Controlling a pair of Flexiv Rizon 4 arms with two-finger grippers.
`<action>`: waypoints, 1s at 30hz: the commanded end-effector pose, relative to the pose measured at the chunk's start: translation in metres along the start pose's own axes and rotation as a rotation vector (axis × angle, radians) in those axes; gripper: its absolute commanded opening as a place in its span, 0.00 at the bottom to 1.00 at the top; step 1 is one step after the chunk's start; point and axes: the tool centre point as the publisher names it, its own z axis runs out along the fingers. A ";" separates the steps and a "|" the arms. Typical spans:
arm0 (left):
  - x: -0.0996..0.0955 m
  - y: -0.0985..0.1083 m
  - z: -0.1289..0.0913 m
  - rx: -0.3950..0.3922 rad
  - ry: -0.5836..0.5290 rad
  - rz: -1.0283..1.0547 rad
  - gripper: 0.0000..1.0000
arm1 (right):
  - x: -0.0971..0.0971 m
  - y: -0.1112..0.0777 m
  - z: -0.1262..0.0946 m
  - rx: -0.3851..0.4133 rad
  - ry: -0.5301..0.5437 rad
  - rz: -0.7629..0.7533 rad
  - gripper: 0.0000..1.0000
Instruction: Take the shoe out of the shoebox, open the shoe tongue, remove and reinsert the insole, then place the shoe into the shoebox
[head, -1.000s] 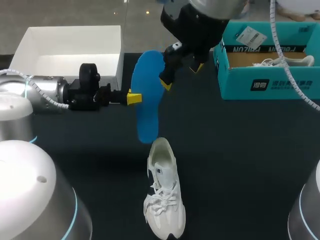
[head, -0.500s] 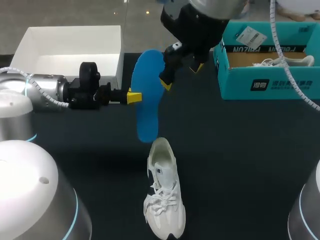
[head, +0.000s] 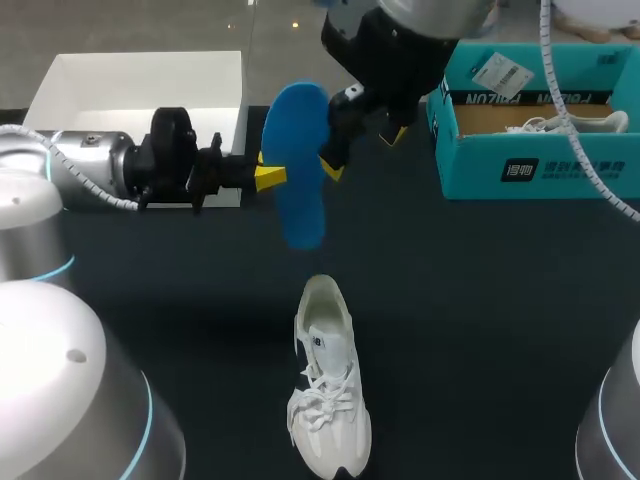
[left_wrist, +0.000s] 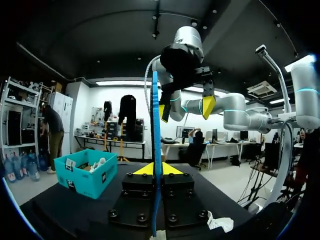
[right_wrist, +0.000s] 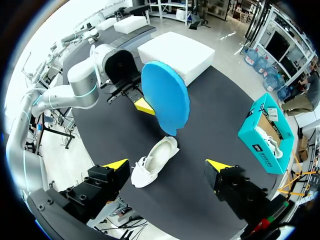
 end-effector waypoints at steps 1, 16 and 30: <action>0.007 0.009 -0.009 0.001 0.011 0.308 0.00 | 0.000 0.000 0.001 0.001 0.001 0.001 1.00; 0.028 0.034 -0.019 0.006 0.029 0.576 0.00 | 0.000 0.000 0.001 0.001 0.001 0.001 1.00; 0.028 0.034 -0.019 0.006 0.029 0.576 0.00 | 0.000 0.000 0.001 0.001 0.001 0.001 1.00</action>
